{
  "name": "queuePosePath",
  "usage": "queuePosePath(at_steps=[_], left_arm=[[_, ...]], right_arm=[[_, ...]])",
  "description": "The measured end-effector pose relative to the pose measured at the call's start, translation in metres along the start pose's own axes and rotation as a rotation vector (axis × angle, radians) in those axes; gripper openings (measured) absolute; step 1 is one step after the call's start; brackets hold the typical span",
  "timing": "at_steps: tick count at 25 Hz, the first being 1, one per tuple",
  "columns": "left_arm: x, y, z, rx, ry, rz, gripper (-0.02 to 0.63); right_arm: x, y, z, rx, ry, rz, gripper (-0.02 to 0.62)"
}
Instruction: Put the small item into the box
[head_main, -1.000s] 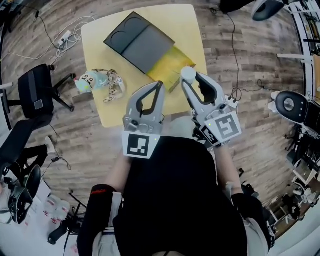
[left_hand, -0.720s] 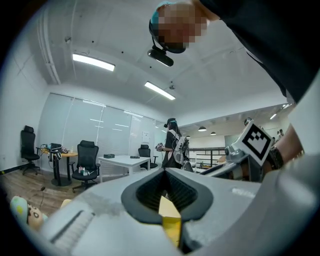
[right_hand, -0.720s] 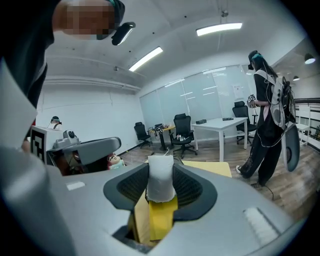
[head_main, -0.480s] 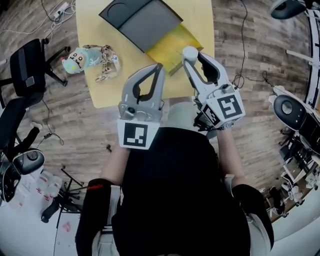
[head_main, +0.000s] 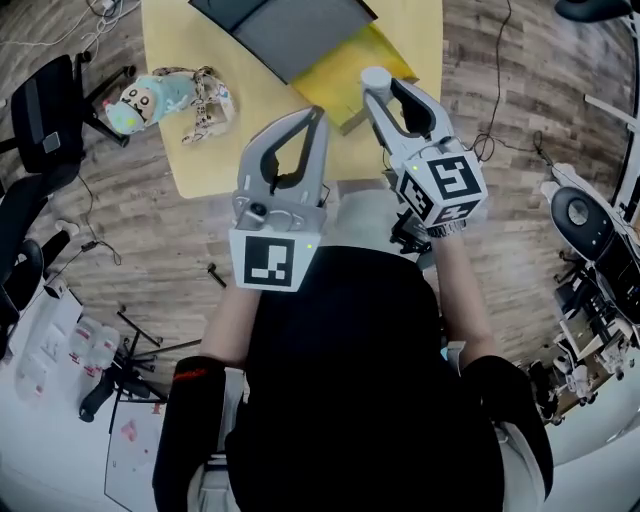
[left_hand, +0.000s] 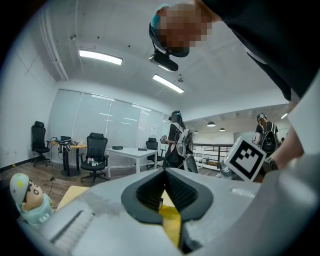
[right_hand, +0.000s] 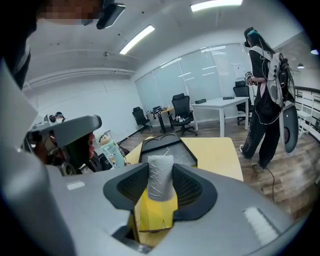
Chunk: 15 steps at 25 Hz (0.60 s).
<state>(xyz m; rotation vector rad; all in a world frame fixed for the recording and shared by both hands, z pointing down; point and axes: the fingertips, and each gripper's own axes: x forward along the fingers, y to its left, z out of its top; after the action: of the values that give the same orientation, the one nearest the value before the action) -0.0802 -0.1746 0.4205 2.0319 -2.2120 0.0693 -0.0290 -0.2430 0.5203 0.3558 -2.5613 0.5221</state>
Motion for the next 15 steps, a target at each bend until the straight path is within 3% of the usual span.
queuePosePath(at_steps=[15], left_arm=[[0.013, 0.015, -0.029, -0.015, 0.05, 0.048, 0.002]], right_arm=[[0.049, -0.023, -0.052, -0.035, 0.205, 0.013, 0.158]])
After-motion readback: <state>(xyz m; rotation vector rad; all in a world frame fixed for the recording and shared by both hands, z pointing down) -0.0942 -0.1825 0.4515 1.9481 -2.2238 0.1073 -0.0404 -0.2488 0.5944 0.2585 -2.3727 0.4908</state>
